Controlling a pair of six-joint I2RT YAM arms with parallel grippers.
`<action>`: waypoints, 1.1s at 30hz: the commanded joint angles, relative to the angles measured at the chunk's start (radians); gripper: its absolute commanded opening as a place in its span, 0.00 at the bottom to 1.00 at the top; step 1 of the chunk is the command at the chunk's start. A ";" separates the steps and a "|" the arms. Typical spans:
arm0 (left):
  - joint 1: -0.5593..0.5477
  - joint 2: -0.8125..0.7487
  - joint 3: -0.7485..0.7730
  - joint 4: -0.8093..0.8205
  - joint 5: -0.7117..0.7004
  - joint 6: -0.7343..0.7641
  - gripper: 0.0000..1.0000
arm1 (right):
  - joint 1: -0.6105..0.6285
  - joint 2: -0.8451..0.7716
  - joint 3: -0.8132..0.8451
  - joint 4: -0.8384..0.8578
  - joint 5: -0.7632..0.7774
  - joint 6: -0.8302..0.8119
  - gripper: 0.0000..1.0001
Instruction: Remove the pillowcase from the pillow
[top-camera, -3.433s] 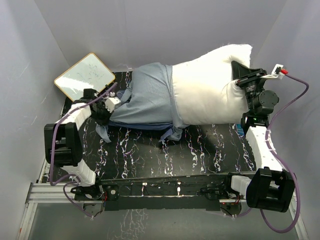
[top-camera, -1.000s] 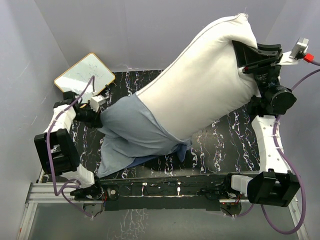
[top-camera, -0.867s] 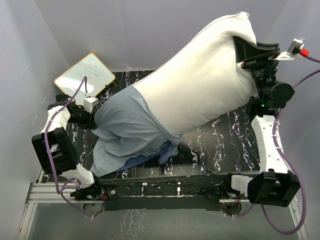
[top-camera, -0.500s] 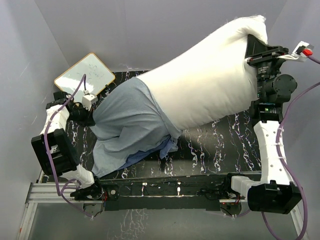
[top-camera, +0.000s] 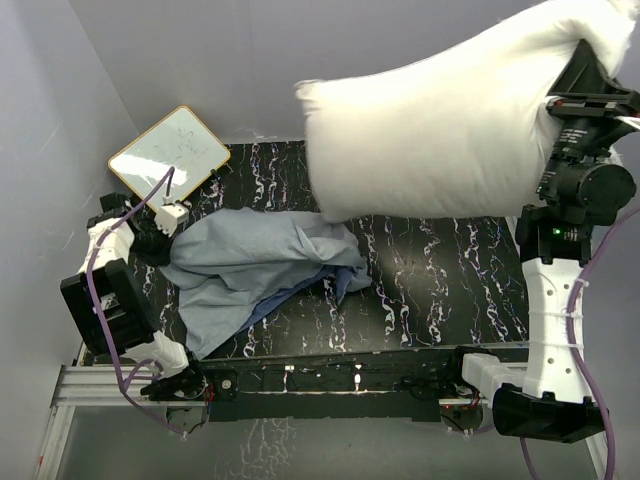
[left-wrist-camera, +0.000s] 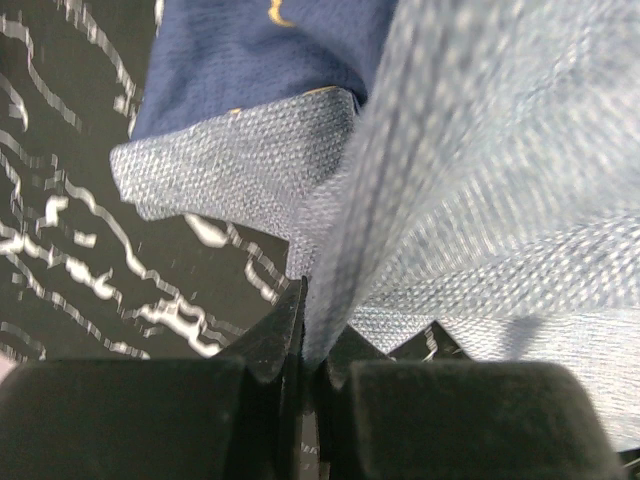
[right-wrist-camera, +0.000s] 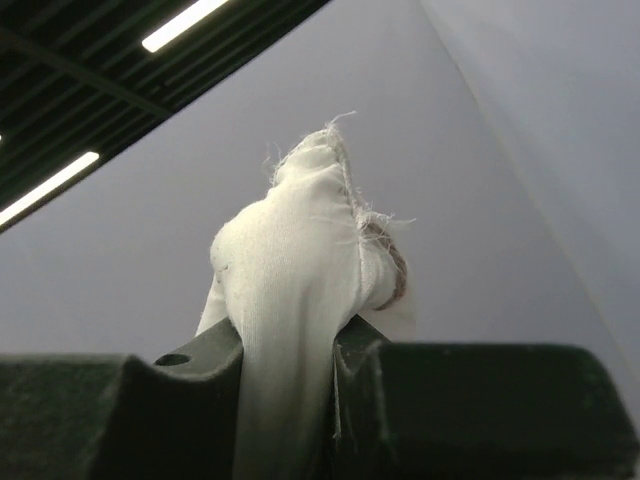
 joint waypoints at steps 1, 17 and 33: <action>0.055 -0.025 0.002 0.024 -0.106 0.066 0.00 | -0.026 -0.030 0.171 0.275 0.166 -0.083 0.08; -0.282 -0.128 0.212 -0.120 0.226 -0.279 0.00 | -0.025 0.058 0.148 0.222 -0.215 0.253 0.08; -0.553 -0.113 0.314 0.001 0.049 -0.484 0.97 | 0.031 0.029 -0.120 0.231 -0.262 0.317 0.08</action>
